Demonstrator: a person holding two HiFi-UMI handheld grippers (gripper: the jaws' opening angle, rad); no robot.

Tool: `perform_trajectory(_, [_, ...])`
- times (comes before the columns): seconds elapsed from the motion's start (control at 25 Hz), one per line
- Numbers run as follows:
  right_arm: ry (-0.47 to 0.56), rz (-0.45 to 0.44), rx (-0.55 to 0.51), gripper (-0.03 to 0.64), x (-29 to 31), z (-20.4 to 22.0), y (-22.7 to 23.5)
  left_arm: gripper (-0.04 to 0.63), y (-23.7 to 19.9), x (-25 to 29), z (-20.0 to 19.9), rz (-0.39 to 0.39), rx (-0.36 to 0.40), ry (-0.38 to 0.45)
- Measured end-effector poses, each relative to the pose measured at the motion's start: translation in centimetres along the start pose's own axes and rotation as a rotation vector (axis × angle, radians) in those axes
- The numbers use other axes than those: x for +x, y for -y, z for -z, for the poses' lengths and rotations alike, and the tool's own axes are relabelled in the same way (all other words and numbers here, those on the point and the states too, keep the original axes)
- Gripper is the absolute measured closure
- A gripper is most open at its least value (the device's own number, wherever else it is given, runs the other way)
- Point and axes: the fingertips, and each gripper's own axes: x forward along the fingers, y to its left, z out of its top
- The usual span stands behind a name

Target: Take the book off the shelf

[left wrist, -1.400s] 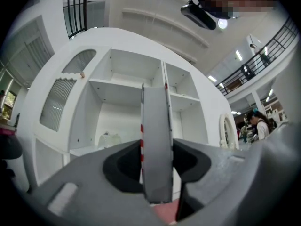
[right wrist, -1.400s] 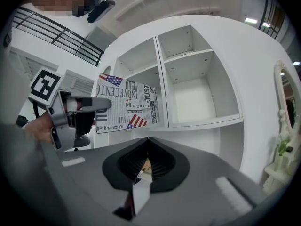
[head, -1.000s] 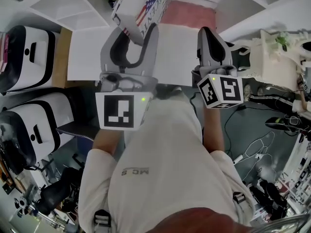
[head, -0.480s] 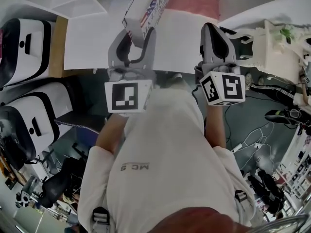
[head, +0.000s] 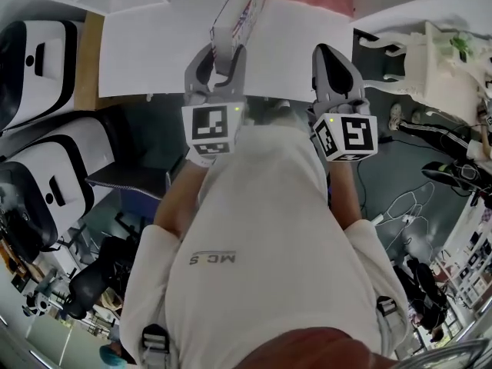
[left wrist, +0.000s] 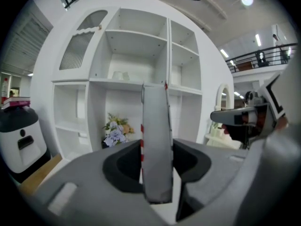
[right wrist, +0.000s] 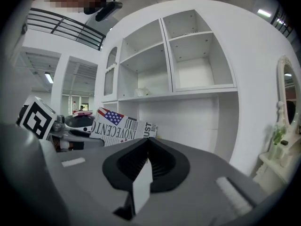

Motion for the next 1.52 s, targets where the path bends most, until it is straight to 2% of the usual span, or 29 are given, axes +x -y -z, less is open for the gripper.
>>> perform_trajectory(0.16, [-0.031, -0.034, -0.023, 0.620, -0.7, 2.6, -1.4, 0.431, -0.3, 0.0, 2.4, -0.002, -0.002, -0.041])
perform_trajectory(0.4, [-0.048, -0.028, -0.024, 0.620, -1.2, 5.4, -1.3, 0.431, -0.2, 0.0, 5.2, 0.020, 0.002, -0.094])
perform_trajectory(0.8, [-0.091, 0.007, 0.045, 0.620, -0.9, 9.1, -0.3, 0.431, 0.1, 0.1, 9.9, 0.015, -0.015, -0.197])
perform_trajectory(0.96, [-0.103, 0.007, 0.066, 0.620, -0.8, 9.7, -0.3, 0.431, 0.3, 0.1, 10.6, 0.018, -0.021, -0.222])
perform_trajectory(1.16, [-0.148, -0.011, 0.041, 0.620, -0.9, 10.9, -1.2, 0.431, 0.7, 0.1, 10.9, 0.024, -0.028, -0.230])
perform_trajectory(1.52, [-0.150, 0.002, 0.061, 0.620, -1.5, 11.1, -1.0, 0.431, 1.7, -0.1, 11.1, 0.046, -0.016, -0.237])
